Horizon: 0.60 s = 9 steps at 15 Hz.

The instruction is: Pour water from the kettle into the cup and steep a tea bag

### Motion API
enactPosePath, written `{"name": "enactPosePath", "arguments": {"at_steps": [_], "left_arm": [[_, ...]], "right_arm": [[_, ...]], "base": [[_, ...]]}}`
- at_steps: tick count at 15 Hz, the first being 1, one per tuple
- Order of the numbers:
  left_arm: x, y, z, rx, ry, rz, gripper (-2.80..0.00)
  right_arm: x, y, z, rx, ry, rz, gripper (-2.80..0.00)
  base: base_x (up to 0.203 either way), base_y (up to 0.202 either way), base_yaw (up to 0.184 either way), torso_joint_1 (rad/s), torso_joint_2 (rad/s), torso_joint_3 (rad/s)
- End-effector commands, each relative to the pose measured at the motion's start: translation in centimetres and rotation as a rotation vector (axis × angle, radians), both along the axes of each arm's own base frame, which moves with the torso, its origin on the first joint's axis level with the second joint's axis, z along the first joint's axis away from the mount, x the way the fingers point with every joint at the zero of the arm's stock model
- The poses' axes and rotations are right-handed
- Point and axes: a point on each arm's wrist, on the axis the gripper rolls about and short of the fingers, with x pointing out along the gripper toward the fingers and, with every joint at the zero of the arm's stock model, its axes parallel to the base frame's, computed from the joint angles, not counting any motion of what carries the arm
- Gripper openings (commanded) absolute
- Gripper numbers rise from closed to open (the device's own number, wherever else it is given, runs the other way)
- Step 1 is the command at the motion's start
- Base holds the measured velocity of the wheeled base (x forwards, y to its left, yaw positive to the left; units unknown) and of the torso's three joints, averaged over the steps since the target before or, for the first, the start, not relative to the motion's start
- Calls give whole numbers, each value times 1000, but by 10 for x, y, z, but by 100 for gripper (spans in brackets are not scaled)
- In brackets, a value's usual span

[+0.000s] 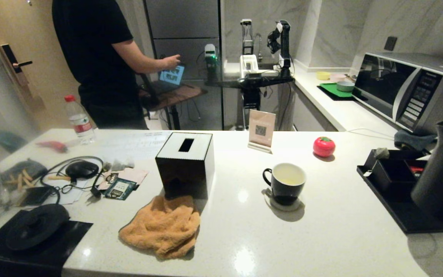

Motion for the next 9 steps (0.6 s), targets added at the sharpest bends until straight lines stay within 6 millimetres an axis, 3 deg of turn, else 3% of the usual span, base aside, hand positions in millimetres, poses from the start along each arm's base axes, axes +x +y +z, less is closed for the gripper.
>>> {"name": "enactPosePath", "arguments": {"at_steps": [1,9], "left_arm": [[0,0,0,-1,0,0,-280],[0,0,0,-1,0,0,-280]], "right_arm": [[-3,-19,5,7,-7,-94,-280],[10,-96,9,22,9,-310,-280]], "base": [[0,0,0,0,0,0],[0,0,0,0,0,0]]}}
